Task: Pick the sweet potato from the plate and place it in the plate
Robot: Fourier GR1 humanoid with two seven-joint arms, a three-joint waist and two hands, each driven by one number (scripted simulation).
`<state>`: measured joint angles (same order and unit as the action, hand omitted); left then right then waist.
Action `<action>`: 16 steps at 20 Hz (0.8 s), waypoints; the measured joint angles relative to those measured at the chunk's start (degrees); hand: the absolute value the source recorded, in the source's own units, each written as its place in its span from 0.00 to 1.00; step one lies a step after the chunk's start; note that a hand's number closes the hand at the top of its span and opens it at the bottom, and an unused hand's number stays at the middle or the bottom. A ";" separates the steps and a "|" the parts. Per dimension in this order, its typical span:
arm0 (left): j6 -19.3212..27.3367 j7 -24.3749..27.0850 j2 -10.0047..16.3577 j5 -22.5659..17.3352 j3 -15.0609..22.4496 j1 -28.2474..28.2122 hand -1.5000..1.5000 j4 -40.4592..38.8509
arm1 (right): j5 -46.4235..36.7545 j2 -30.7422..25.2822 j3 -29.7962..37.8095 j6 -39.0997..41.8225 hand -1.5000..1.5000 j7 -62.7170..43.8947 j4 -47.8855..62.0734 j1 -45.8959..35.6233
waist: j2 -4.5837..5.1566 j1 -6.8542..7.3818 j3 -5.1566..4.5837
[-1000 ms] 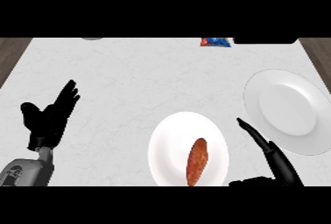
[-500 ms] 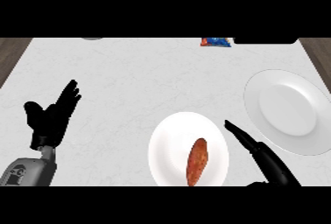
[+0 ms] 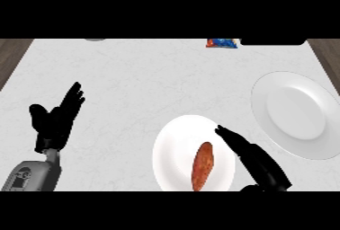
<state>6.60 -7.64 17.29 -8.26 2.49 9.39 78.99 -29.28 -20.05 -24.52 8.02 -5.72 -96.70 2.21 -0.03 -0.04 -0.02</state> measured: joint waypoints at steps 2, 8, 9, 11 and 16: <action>-0.29 -0.71 -0.24 0.37 0.14 -0.87 0.50 1.67 | -1.08 0.46 -0.37 1.83 0.00 -2.06 0.08 -0.98 | -0.01 0.07 0.01; -1.97 -0.42 -1.20 1.34 -1.51 0.36 0.50 0.09 | -3.61 3.77 -0.50 6.43 0.00 -5.21 4.03 -4.68 | 0.02 0.08 0.01; -2.28 -0.84 -1.21 1.46 -1.88 0.04 0.50 0.76 | -4.40 4.70 -0.57 6.47 0.00 -5.20 5.05 -5.04 | 0.02 0.10 0.01; -2.39 -1.60 -1.58 1.84 -2.31 -0.64 0.50 2.36 | -5.87 6.00 -0.75 6.90 0.00 -5.66 5.93 -5.51 | 0.01 0.11 0.02; -3.74 -1.75 -2.13 2.73 -3.68 -1.03 0.50 2.51 | -9.32 8.99 -0.05 7.24 0.00 -6.07 10.01 -7.84 | 0.02 0.15 0.02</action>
<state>2.86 -9.39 15.16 -5.53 -1.19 8.37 81.50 -38.60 -11.06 -24.57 15.26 -11.79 -86.69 -5.62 -0.01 0.11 0.00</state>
